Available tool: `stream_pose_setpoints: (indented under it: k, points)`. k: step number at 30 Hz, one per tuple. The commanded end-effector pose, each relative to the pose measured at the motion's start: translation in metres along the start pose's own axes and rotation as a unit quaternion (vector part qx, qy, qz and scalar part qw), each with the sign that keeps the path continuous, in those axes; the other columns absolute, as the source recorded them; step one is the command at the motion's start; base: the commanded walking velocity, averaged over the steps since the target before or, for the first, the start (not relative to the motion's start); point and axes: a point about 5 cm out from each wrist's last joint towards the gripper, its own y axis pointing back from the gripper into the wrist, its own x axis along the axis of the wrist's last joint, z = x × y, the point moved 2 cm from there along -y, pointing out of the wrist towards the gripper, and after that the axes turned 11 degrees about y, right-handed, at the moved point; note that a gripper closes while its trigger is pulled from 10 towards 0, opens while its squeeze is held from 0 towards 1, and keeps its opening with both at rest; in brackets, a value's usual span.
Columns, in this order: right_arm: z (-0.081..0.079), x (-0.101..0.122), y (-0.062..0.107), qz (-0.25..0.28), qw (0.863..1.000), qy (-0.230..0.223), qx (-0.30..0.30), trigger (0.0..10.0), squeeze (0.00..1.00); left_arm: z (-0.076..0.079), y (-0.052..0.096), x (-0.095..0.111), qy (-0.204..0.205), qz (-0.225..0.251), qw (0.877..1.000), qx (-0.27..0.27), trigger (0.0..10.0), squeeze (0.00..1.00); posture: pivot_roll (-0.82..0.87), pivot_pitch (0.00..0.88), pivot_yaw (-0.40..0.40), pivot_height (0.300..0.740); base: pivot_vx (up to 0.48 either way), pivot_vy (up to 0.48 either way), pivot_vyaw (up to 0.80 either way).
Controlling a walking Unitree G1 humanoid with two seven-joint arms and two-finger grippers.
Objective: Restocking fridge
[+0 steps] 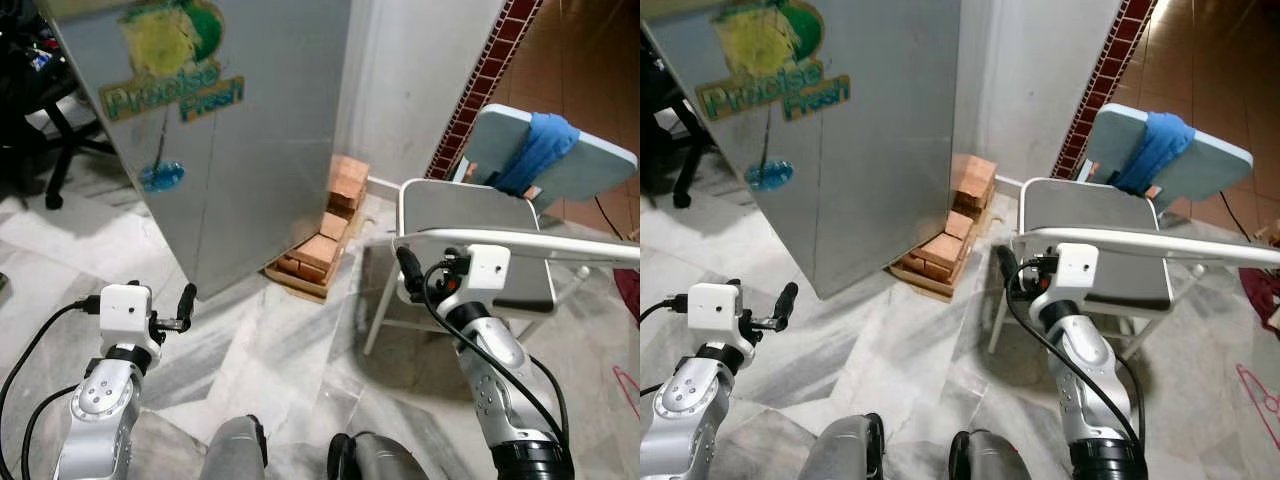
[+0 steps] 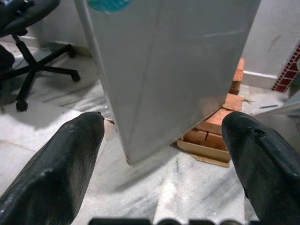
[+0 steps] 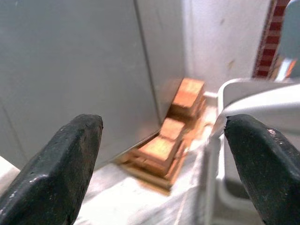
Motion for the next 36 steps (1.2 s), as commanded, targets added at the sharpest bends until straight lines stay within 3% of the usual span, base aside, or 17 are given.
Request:
stream_pose_setpoints:
  k: [1,5,8,15,25,36]
  points:
    - [0.0,0.005,0.001,0.013,1.0,0.005,-0.009,10.0,0.0,-0.001,0.001,0.0,-0.002,-0.005,1.0,-0.001,10.0,0.0,0.07,0.139,-0.009,0.74,0.0,0.48,-0.51]
    - [0.018,0.017,0.009,0.047,0.995,0.026,-0.089,10.0,0.0,0.007,-0.001,-0.001,0.002,-0.004,1.0,-0.004,10.0,0.0,0.05,0.099,0.0,0.74,0.0,0.48,-0.8]
    - [0.025,0.007,0.019,0.031,0.992,0.024,-0.123,10.0,0.0,0.006,-0.002,-0.01,0.009,-0.015,1.0,0.004,10.0,0.0,0.03,0.087,0.003,0.74,0.0,0.48,-0.8]
    - [0.023,0.003,0.016,0.023,0.992,0.025,-0.124,10.0,0.0,0.018,-0.013,-0.004,0.036,-0.014,0.999,-0.018,10.0,0.0,0.02,0.084,0.004,0.74,0.0,0.476,-0.8]
    - [0.02,0.002,0.011,0.024,0.993,0.034,-0.114,10.0,0.0,0.014,-0.016,-0.001,0.043,-0.011,0.999,-0.016,10.0,0.0,0.02,0.085,-0.008,0.74,0.0,0.474,-0.76]
    - [0.02,0.0,0.011,0.02,0.993,0.035,-0.115,10.0,0.0,0.015,-0.017,-0.002,0.044,-0.015,0.999,-0.023,10.0,0.0,0.02,0.087,-0.014,0.74,0.0,0.47,0.0]
